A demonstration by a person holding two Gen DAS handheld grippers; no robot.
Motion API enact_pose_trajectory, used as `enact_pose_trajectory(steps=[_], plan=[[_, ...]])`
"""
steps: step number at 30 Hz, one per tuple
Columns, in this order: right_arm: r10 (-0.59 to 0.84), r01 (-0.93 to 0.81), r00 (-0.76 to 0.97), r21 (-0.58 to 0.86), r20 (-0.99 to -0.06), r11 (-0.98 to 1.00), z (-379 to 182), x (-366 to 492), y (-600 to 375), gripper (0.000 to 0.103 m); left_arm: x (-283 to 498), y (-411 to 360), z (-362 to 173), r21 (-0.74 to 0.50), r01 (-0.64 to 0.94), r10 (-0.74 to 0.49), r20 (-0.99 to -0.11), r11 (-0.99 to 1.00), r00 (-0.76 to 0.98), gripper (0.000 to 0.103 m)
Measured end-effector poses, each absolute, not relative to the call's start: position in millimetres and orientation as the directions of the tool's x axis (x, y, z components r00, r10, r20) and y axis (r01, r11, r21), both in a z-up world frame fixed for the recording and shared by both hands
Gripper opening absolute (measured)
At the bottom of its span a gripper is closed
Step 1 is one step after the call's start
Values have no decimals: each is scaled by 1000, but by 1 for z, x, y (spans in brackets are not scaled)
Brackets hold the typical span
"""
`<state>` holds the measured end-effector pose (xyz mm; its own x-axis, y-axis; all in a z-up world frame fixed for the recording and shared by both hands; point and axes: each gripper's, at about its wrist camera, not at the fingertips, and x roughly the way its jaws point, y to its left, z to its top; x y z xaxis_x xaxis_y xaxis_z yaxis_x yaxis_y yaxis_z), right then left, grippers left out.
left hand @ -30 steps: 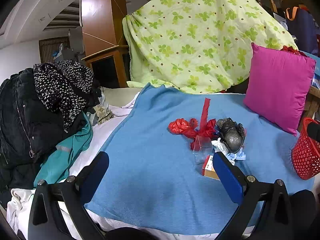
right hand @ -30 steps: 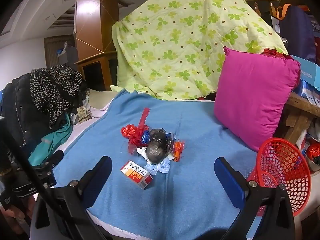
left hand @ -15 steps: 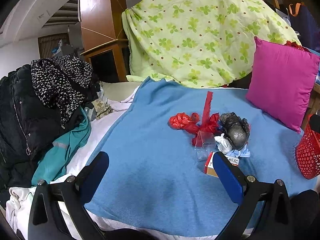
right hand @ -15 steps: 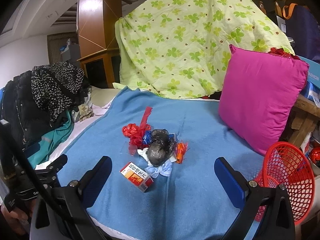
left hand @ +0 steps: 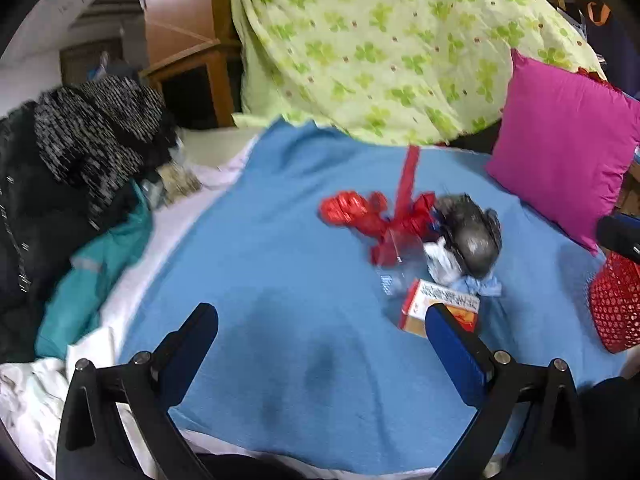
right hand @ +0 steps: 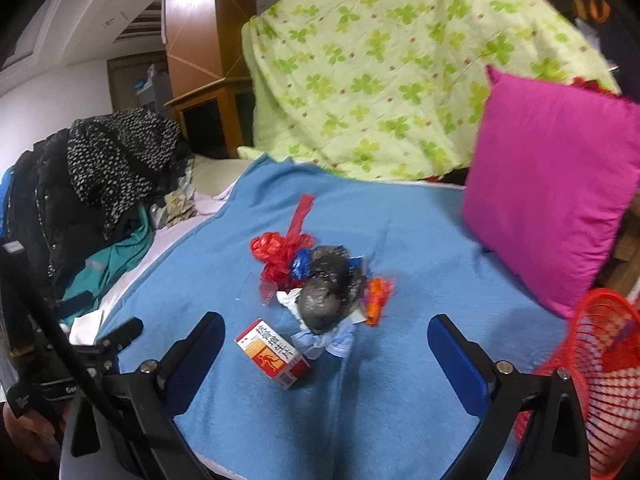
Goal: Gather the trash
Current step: 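Grasp the black bag bundle with the right tool while the left tool approaches, then grasp the medicine box with the left tool while the right tool carries the black bag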
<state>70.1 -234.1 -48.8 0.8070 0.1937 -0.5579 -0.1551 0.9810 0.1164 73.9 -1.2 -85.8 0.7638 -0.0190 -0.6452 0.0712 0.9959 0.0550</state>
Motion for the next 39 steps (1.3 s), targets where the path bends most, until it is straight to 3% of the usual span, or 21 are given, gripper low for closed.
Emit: enact_pose_trajectory(steps=[2, 5, 8, 12, 14, 16, 27, 39], plan=[[208, -174, 774, 114, -598, 978, -61, 91, -233, 79, 80, -3, -96, 44, 83, -32, -672, 996, 740, 103], [257, -209, 736, 150, -626, 966, -79, 130, -224, 65, 88, -4, -111, 29, 90, -43, -707, 996, 706, 103], [285, -201, 704, 202, -650, 959, -100, 165, -215, 59, 94, -4, -121, 27, 92, -44, -725, 995, 688, 103], [264, -133, 653, 237, -709, 962, -133, 209, -213, 57, 101, -2, -126, 1, 98, -64, -748, 995, 660, 103], [253, -102, 606, 242, -754, 965, -154, 225, -216, 36, 104, -3, -126, -27, 110, -92, -759, 994, 644, 103], [300, -84, 587, 311, -752, 947, -169, 229, -226, 32, 107, -5, -125, -49, 120, -114, -766, 992, 632, 103], [364, -83, 736, 458, -571, 885, -126, 154, -284, 30, 153, -60, -138, -215, 115, -242, -809, 970, 535, 103], [259, -42, 844, 424, -470, 905, -108, 89, -330, 30, 196, -79, -185, -308, -134, -231, -883, 942, 408, 103]])
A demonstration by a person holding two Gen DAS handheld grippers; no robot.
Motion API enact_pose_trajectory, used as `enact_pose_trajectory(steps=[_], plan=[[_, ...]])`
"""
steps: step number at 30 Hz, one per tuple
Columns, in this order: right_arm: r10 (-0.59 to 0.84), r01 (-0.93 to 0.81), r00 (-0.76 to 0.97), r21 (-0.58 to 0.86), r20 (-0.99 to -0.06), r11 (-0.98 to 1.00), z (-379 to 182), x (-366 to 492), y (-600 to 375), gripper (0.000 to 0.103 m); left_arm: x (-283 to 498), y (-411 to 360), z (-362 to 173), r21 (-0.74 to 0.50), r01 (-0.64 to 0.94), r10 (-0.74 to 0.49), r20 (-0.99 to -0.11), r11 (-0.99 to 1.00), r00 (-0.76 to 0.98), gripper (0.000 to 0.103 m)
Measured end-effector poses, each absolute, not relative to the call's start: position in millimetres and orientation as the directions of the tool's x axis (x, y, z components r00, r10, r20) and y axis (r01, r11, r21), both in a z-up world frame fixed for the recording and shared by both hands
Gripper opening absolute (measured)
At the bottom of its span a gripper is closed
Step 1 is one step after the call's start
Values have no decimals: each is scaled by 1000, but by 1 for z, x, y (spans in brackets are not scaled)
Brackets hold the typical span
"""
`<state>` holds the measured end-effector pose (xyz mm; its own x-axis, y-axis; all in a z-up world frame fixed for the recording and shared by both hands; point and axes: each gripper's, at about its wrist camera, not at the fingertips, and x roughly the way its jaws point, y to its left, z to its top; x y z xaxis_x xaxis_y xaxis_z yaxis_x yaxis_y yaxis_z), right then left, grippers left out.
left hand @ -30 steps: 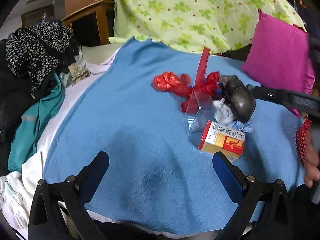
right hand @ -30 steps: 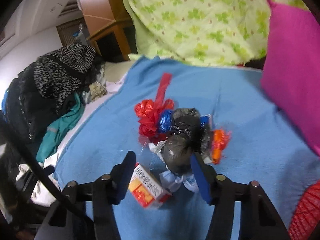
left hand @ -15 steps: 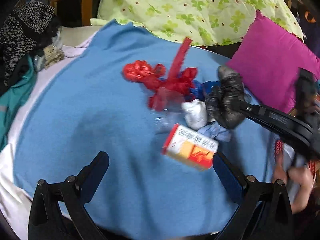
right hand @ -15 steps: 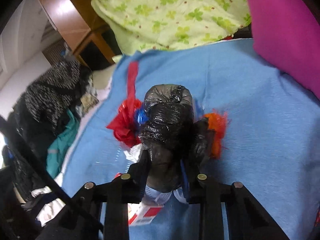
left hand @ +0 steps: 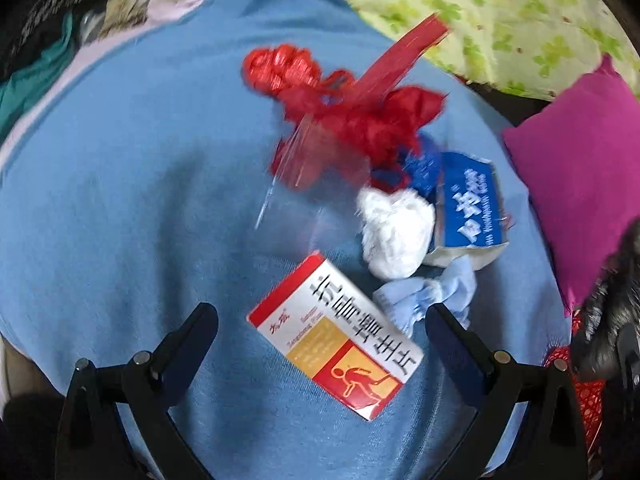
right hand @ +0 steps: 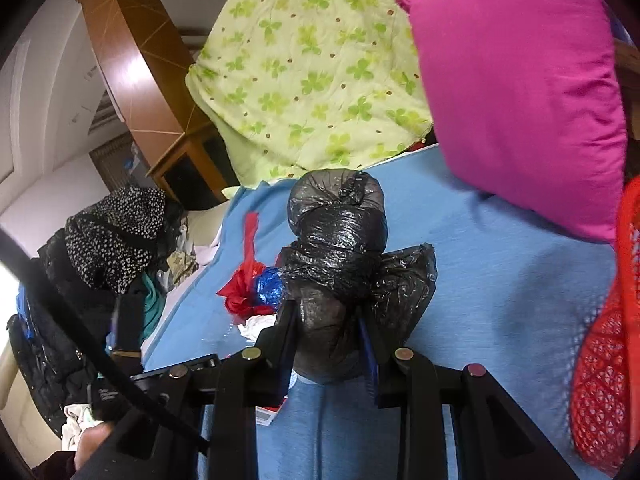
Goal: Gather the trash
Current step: 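Grasp the medicine box with the left tool while the right tool carries the black bag, then open both tools over the red basket, dropping the black bag and medicine box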
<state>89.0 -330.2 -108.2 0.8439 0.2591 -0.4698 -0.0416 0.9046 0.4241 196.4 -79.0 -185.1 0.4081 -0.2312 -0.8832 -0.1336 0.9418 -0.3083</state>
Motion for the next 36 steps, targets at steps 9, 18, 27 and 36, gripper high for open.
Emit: enact_pose_trajectory(steps=[9, 18, 27, 36], plan=[[223, -58, 892, 390, -394, 919, -94, 48, -341, 30, 179, -81, -182, -376, -83, -306, -846, 923, 436, 65], [114, -20, 953, 319, -280, 948, -47, -47, -379, 30, 126, -125, -87, -287, 184, -339, -728, 940, 595, 60], [-74, 188, 948, 362, -309, 913, -44, -129, -477, 31, 67, -280, 0, -213, 662, -636, -586, 719, 502, 60], [-92, 281, 919, 475, -383, 834, -75, -152, -540, 33, 53, -394, -8, -187, 793, -684, -641, 580, 349, 63]])
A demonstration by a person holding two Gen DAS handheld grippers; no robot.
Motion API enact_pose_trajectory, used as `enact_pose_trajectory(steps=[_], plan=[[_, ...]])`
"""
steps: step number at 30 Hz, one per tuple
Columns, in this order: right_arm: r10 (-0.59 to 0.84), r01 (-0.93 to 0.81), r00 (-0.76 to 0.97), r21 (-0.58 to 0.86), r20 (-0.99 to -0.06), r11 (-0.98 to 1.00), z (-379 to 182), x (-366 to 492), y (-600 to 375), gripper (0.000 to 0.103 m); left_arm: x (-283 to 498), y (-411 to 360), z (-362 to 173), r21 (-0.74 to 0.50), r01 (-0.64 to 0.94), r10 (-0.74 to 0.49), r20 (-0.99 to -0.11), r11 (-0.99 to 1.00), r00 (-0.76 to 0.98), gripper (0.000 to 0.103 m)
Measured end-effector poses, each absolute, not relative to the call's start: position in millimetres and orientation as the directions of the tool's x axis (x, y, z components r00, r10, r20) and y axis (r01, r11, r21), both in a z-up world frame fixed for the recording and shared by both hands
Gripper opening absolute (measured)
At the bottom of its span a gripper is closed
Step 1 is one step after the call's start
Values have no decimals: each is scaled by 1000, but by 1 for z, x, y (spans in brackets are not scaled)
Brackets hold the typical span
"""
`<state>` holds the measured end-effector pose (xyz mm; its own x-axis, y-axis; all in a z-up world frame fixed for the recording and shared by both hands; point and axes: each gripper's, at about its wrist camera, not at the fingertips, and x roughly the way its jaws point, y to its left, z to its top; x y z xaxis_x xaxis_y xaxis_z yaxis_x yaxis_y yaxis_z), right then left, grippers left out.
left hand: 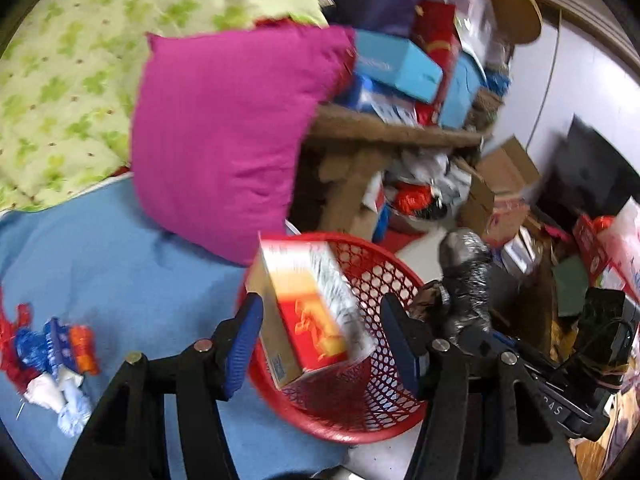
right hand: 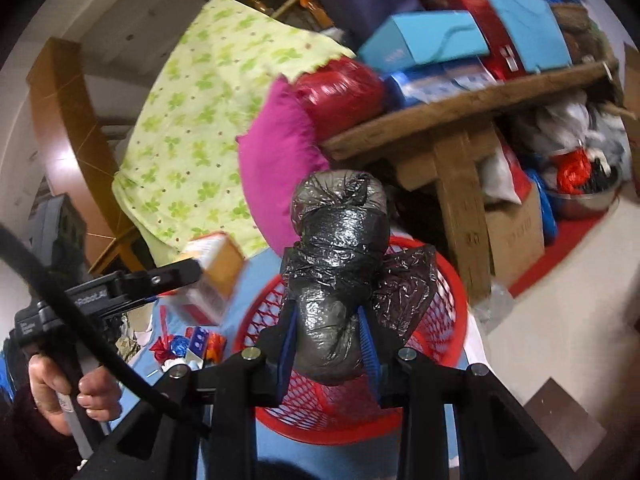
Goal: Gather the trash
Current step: 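Open both tools over the red basket, dropping the black bag and medicine box, then return to the bed and grasp the blue tissue box with the right tool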
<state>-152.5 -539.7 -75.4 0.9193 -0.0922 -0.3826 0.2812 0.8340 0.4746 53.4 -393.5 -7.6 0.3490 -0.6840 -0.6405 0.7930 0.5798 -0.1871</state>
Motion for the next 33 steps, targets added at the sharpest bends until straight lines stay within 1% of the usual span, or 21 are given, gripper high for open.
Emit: enact_pose_trajectory(steps=[1, 2, 3, 4, 5, 8, 12, 16, 19, 21, 22, 25, 27, 29, 33], plan=[[-84, 287, 914, 488, -397, 824, -78, -149, -543, 33, 52, -397, -10, -179, 797, -679, -648, 576, 345, 66], [-72, 291, 909, 503, -410, 814, -82, -144, -546, 38, 53, -399, -14, -178, 802, -678, -655, 569, 335, 70], [-61, 293, 906, 518, -419, 804, -85, -143, -549, 42, 55, -398, -19, -184, 806, -680, -657, 563, 325, 70], [-50, 295, 905, 538, -422, 790, -88, -141, -551, 59, 56, -396, -20, -180, 803, -676, -659, 567, 330, 70], [-49, 292, 910, 550, -413, 782, -88, -141, -553, 68, 58, -391, -23, -173, 800, -671, -659, 575, 340, 70], [-57, 268, 929, 557, -365, 786, -81, -144, -550, 68, 65, -370, -22, -179, 779, -671, -642, 601, 371, 70], [-69, 222, 953, 523, -296, 823, -58, -145, -530, 68, 78, -315, -20, -170, 723, -647, -612, 669, 454, 71], [-27, 137, 973, 481, -229, 866, -31, -133, -497, 68, 104, -225, -31, -191, 588, -565, -607, 786, 558, 73], [37, 56, 978, 430, -206, 901, -14, -110, -461, 68, 130, -151, -47, -190, 425, -444, -620, 885, 647, 73], [85, 13, 970, 395, -228, 919, -9, -87, -434, 68, 147, -102, -59, -172, 288, -330, -639, 942, 695, 73], [128, -22, 959, 379, -254, 925, -8, -68, -415, 68, 153, -83, -64, -174, 238, -293, -645, 956, 706, 73], [197, -68, 921, 359, -337, 931, -17, -23, -378, 68, 168, -31, -81, -172, 105, -194, -660, 979, 725, 73], [259, -102, 879, 372, -401, 923, -34, 14, -352, 68, 175, -12, -92, -173, 64, -165, -670, 983, 724, 73], [314, -113, 833, 417, -456, 902, -54, 49, -335, 68, 181, -1, -104, -180, 37, -152, -682, 983, 715, 73], [381, -84, 747, 490, -545, 867, -100, 115, -316, 68, 190, 1, -123, -199, 41, -171, -698, 979, 696, 73]])
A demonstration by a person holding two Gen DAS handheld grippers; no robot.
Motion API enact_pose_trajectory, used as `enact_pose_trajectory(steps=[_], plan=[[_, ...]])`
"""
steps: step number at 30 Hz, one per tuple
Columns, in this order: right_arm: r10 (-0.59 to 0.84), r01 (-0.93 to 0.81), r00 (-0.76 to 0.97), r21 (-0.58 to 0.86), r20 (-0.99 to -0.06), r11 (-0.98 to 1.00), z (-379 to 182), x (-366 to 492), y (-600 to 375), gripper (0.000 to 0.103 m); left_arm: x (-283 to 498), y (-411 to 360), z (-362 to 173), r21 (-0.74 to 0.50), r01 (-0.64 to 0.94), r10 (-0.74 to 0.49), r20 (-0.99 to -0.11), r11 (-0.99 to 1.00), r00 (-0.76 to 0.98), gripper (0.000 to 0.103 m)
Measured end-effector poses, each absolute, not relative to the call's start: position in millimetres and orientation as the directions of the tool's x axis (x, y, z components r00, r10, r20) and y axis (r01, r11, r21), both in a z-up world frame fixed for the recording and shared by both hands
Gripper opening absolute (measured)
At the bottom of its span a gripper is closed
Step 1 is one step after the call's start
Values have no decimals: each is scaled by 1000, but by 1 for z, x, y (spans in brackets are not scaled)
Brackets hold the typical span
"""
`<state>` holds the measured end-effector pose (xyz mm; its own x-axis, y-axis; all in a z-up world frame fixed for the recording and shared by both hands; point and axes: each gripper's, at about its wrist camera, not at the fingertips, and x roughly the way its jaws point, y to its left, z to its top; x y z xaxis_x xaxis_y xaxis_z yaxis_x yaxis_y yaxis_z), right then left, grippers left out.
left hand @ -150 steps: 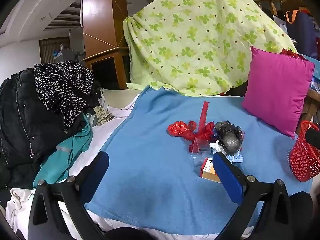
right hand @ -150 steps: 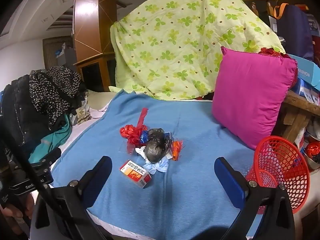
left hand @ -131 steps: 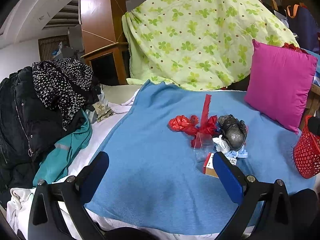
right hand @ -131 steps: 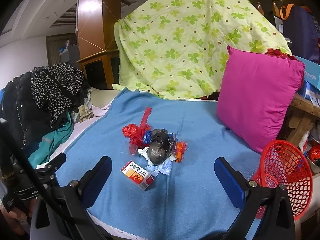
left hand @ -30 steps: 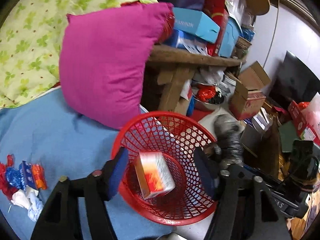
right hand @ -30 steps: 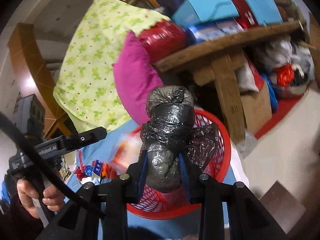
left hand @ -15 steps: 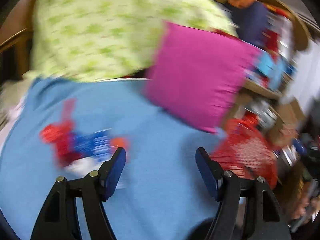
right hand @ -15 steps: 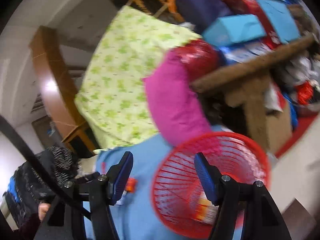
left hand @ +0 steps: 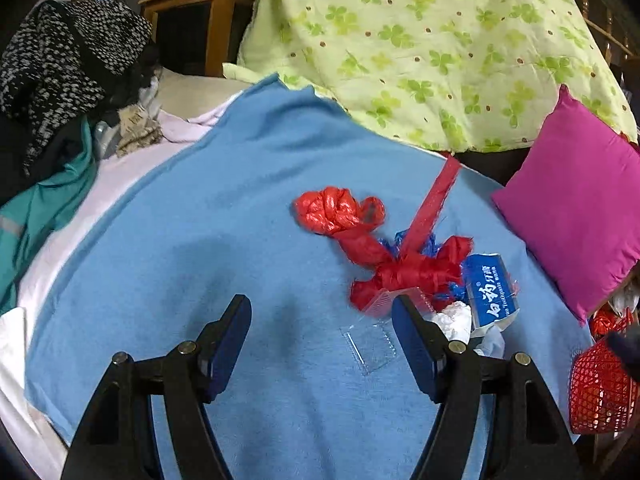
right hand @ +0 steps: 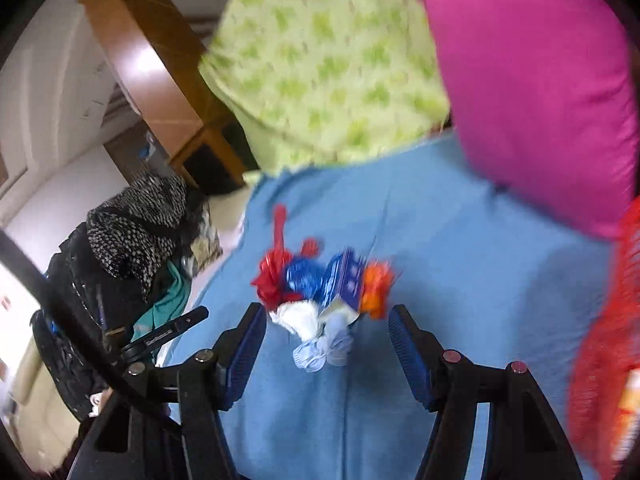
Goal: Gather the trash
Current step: 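Return to the bed and grasp the blue tissue box with the right tool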
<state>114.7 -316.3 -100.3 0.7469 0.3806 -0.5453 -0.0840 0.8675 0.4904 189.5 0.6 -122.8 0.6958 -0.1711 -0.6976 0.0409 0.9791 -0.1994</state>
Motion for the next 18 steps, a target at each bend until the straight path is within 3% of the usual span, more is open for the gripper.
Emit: enact_pose_trajectory(steps=[5, 11, 18], plan=[[442, -28, 669, 574, -597, 818, -148, 177, -306, 66, 212, -20, -132, -223, 128, -249, -689, 966, 680, 73], [535, 11, 625, 691, -569, 723, -181, 212, -306, 66, 214, -41, -143, -320, 243, -397, -636, 916, 662, 73], [607, 80, 595, 790, -527, 607, -209, 241, -315, 59, 224, -59, -155, -288, 262, -389, -668, 921, 634, 73]])
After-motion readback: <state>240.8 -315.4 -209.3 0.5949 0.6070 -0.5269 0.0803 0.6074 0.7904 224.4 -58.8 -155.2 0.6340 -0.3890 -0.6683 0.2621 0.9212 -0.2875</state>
